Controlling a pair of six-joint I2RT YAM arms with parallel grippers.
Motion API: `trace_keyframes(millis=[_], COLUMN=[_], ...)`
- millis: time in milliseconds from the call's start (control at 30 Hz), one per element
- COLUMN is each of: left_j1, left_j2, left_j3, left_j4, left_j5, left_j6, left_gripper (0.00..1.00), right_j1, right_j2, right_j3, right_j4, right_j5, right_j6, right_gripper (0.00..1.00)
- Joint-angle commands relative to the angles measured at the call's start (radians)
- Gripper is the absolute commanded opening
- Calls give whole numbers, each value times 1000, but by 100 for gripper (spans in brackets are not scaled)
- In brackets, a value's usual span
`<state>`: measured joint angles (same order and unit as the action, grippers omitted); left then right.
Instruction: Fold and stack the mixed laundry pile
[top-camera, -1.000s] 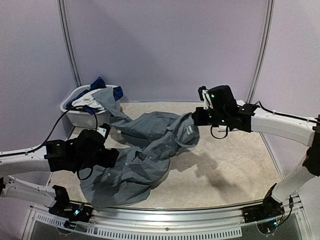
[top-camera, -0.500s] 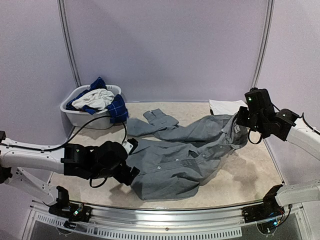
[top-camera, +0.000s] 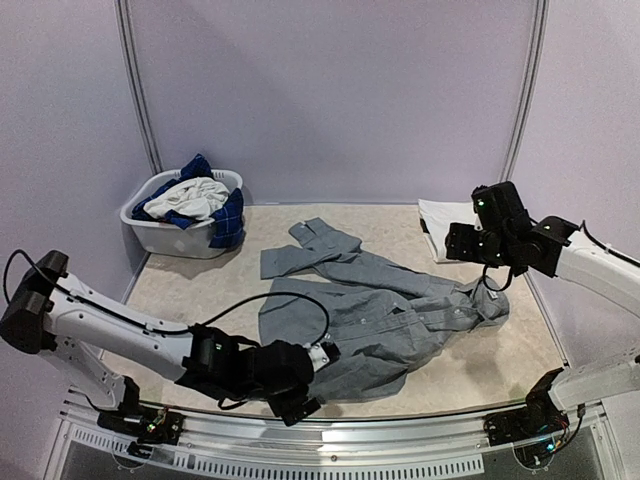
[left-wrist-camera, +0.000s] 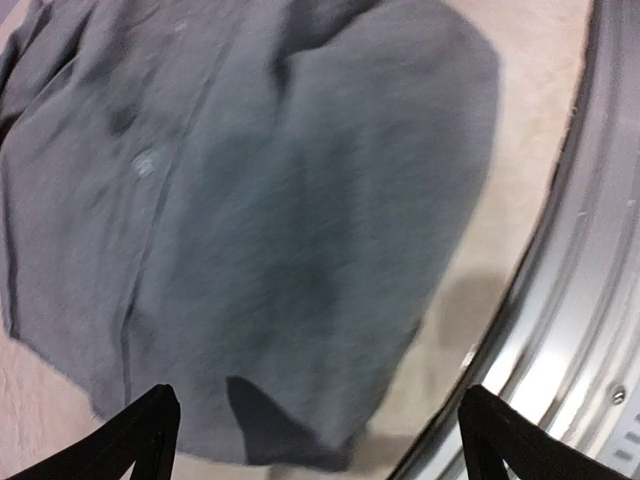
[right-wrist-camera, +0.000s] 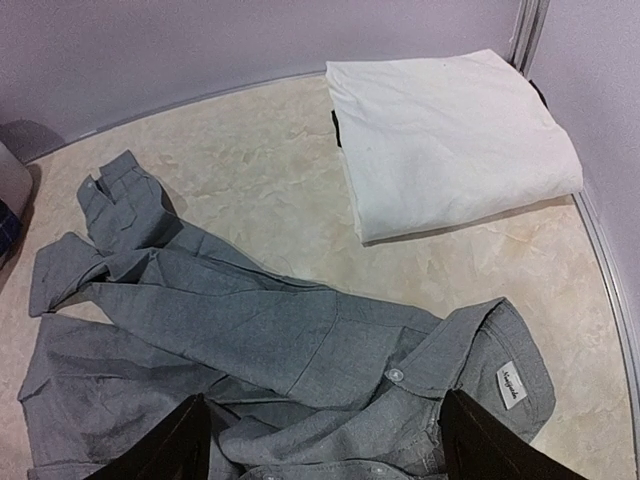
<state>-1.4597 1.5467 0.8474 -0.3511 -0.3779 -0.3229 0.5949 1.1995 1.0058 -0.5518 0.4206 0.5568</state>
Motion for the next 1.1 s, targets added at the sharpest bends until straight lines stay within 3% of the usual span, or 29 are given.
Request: trace_keyframes(millis=[0, 267, 533, 567, 633, 767, 833, 867, 1067], left_j1=[-76, -111, -109, -108, -105, -97, -89, -83, -26], left_j2=[90, 309, 378, 388, 411, 445, 439, 427, 262], left_j3=[90, 243, 286, 290, 298, 330, 343, 346, 350], left_j4=[60, 18, 38, 41, 43, 34, 40, 42, 24], left_j5=[-13, -138, -254, -259, -271, -301, -301, -303, -316], left_j6=[71, 109, 118, 121, 127, 149, 165, 172, 209], left_gripper=[99, 93, 88, 85, 69, 50, 25, 3, 0], right_j1=[0, 0, 1, 2, 1, 1, 2, 0, 1], right_j2=[-100, -172, -186, -186, -184, -179, -174, -172, -196], right_j3=[-44, -93, -121, -124, -131, -158, -172, -179, -210], right_j4=[-43, -57, -38, -35, -30, -9, -9, -14, -56], right_j5=[-15, -42, -74, -78, -84, -104, -105, -98, -144], right_j6=[-11, -1, -6, -7, -6, -8, -9, -3, 17], right_gripper=[80, 81, 81, 81, 81, 81, 81, 81, 81])
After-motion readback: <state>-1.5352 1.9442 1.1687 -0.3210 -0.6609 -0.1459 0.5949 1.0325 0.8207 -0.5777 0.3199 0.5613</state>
